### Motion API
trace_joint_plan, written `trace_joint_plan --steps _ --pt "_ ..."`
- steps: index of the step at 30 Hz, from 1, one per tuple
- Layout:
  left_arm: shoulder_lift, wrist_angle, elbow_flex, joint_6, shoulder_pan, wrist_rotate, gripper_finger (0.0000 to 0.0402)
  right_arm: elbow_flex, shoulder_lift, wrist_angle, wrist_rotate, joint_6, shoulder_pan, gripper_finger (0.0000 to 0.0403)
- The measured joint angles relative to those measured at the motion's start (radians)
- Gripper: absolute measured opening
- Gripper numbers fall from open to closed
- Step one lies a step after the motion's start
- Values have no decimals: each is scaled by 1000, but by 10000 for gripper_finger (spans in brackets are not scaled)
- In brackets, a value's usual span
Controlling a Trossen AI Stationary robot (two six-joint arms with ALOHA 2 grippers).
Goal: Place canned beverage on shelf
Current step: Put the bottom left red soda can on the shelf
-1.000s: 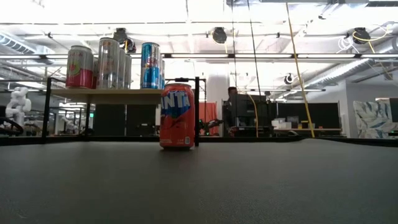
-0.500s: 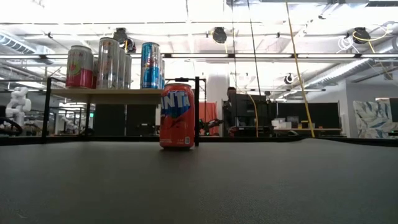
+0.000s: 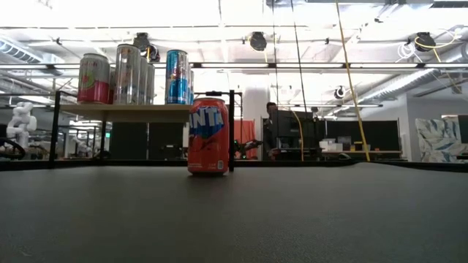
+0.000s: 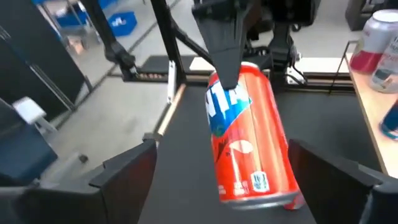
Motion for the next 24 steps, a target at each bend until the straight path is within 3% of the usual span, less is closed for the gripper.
trace_joint_plan --steps 13,24 --pt "3 -92 0 -6 -6 55 274 0 157 4 2 -35 1 396" --pt "13 -109 0 -9 -5 73 274 0 281 70 -15 -81 2 400"
